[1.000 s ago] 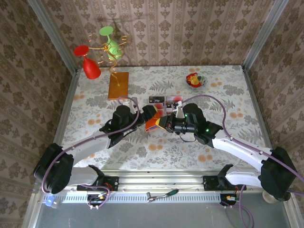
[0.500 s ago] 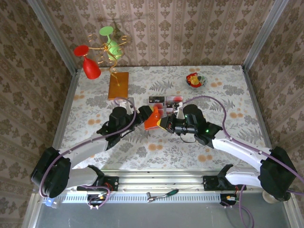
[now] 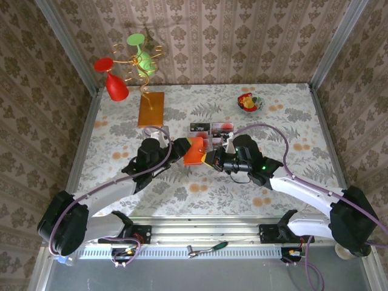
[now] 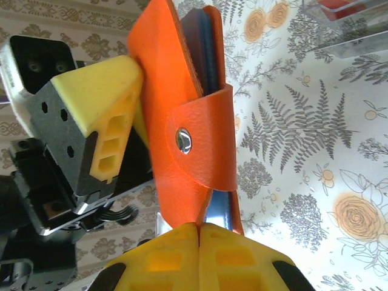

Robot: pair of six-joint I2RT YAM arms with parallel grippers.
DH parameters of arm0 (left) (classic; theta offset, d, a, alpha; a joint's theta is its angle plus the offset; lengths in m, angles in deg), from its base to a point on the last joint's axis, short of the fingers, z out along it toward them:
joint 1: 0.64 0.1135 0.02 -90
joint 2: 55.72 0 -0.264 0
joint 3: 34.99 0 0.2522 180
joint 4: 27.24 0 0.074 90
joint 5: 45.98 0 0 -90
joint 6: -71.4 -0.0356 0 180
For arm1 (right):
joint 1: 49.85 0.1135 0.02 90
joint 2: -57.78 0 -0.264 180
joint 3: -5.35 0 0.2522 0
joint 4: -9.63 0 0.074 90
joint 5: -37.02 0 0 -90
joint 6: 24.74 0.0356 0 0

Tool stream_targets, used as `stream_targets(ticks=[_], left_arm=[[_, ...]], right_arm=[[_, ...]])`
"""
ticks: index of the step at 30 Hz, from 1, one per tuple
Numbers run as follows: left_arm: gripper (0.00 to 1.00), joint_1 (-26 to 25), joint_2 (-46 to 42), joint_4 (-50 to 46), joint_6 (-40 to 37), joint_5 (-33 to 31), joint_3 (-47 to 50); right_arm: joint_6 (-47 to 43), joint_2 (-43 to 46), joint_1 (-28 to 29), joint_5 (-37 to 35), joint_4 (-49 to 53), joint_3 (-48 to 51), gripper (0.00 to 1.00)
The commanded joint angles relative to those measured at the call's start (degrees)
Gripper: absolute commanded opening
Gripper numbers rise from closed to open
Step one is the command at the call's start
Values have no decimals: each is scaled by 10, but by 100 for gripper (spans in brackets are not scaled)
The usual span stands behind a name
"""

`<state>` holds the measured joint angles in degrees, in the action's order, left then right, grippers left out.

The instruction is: Put the credit cards into the card holder

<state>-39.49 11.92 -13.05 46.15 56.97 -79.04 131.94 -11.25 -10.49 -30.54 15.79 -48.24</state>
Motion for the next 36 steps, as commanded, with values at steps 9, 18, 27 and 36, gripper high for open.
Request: stream_targets(ticks=[9, 18, 27, 36], left_arm=[[0, 4, 5, 23, -15, 8, 6], [0, 4, 5, 38, -25, 6, 18], [0, 4, 6, 39, -23, 3, 10], [0, -1, 8, 37, -23, 1, 5]], right_arm=[[-24, 4, -12, -9, 29, -5, 16], [-195, 22, -25, -153, 318, -125, 49], [-263, -103, 30, -213, 381, -263, 52], [-267, -211, 57, -246, 381, -314, 50]])
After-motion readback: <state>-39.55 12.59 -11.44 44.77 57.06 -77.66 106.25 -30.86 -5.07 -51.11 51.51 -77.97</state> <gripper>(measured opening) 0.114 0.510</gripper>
